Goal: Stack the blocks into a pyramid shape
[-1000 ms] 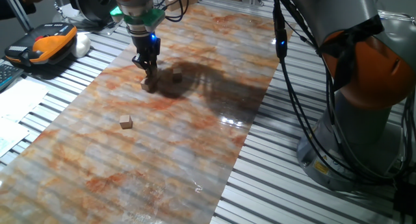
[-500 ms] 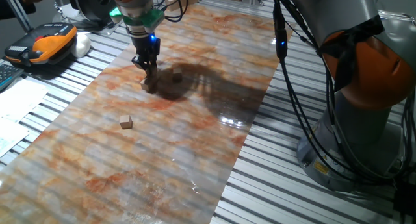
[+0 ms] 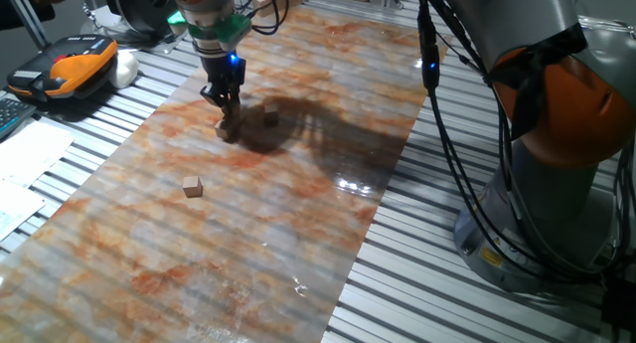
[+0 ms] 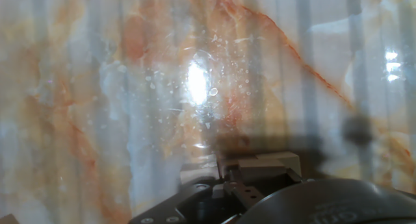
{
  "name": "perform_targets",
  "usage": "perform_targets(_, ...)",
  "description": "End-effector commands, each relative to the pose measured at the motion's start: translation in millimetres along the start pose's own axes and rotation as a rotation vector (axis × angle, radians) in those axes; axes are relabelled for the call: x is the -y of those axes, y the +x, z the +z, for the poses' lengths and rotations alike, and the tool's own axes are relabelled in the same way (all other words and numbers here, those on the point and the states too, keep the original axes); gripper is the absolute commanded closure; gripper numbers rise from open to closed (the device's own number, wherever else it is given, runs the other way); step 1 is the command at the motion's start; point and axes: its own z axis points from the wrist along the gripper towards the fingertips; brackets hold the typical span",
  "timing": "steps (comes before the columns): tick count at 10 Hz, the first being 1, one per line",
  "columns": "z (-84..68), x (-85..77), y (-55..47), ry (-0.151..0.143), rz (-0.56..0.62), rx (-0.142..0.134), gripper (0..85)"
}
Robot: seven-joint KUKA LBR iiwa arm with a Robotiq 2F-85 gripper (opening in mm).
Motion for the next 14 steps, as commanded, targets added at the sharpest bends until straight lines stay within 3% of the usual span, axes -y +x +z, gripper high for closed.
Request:
perform_targets(1, -0.1, 0.0, 0.0, -0.006, 0.003, -0.002, 51.0)
perform_targets(13, 1.0, 1.8, 1.8, 0.006, 0.020, 0.014, 51.0)
perform_targets(14, 1.3, 2.0, 2.1, 0.006, 0.028, 0.014, 34.0)
